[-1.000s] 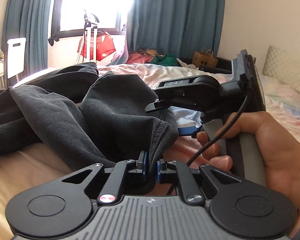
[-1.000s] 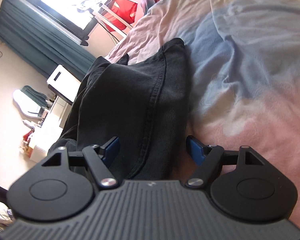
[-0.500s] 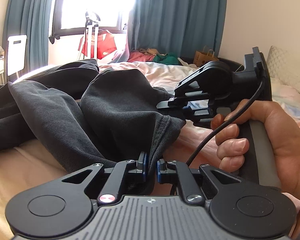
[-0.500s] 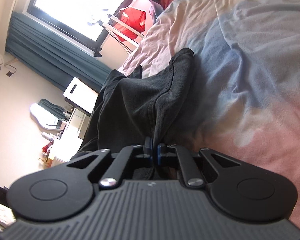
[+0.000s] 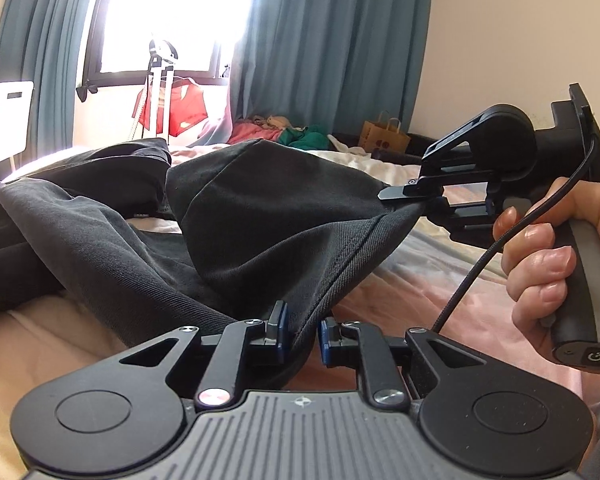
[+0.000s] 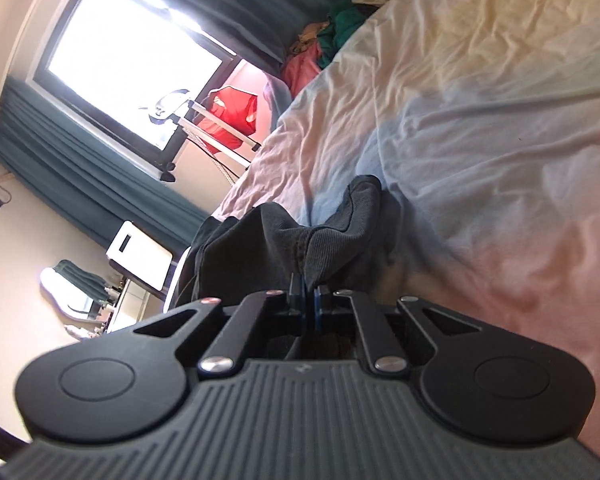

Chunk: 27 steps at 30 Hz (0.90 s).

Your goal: Fold clothes

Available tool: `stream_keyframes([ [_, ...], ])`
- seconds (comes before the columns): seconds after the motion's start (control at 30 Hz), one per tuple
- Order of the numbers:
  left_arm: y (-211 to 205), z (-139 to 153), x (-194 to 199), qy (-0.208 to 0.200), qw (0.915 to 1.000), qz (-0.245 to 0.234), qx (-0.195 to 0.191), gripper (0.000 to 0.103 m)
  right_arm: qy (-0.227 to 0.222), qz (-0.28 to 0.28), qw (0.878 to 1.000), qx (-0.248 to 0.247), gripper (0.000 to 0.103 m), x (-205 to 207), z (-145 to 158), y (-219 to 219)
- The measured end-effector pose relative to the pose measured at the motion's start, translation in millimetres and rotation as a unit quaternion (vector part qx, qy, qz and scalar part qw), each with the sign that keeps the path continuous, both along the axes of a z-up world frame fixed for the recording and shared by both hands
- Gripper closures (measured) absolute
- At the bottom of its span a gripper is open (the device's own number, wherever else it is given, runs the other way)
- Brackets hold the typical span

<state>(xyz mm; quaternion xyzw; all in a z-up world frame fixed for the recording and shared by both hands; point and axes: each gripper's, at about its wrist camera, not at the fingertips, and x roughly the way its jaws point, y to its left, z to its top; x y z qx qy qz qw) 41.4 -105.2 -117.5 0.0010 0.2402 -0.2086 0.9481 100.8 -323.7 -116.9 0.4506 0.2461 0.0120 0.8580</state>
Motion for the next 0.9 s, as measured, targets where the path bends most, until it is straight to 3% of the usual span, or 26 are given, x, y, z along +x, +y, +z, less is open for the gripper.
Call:
stream_keyframes([
  [0.13,0.8,-3.6,2.6,0.015,0.9998,0.010,0.009,0.086,-0.024,0.023,0.989,0.143,0.093,3.2,-26.6,-8.9],
  [0.2,1.8,-4.7,3.6,0.025,0.9995,0.016,0.009,0.087,-0.030,0.031,0.984,0.175,0.093,8.5,-29.9,-5.7],
  [0.4,4.3,-7.7,6.5,0.041,0.9987,0.027,0.014,0.087,-0.013,0.041,0.979,0.198,0.092,24.5,-42.7,2.0],
  [0.43,4.5,-8.3,6.3,0.043,0.9986,0.028,0.014,0.087,-0.007,0.041,0.978,0.205,0.086,28.6,-47.5,1.1],
  [0.53,4.4,-9.2,7.4,0.049,0.9982,0.031,0.017,0.087,0.009,0.040,0.973,0.225,0.055,40.7,-61.8,-1.5],
  [0.57,4.1,-10.0,7.8,0.049,0.9981,0.031,0.019,0.087,0.014,0.040,0.972,0.232,0.048,44.8,-66.5,-2.4],
  [0.67,3.4,-12.8,9.0,0.049,0.9981,0.030,0.024,0.087,0.030,0.039,0.966,0.253,0.048,56.9,-80.8,-5.1],
  [0.8,3.1,-14.2,9.4,0.047,0.9982,0.026,0.027,0.087,0.019,0.042,0.965,0.260,0.048,71.6,-88.8,-7.9],
  [0.9,2.6,-9.0,12.0,0.053,0.9981,0.017,0.027,0.086,0.030,0.021,0.984,0.175,0.057,71.4,-81.4,-9.6],
])
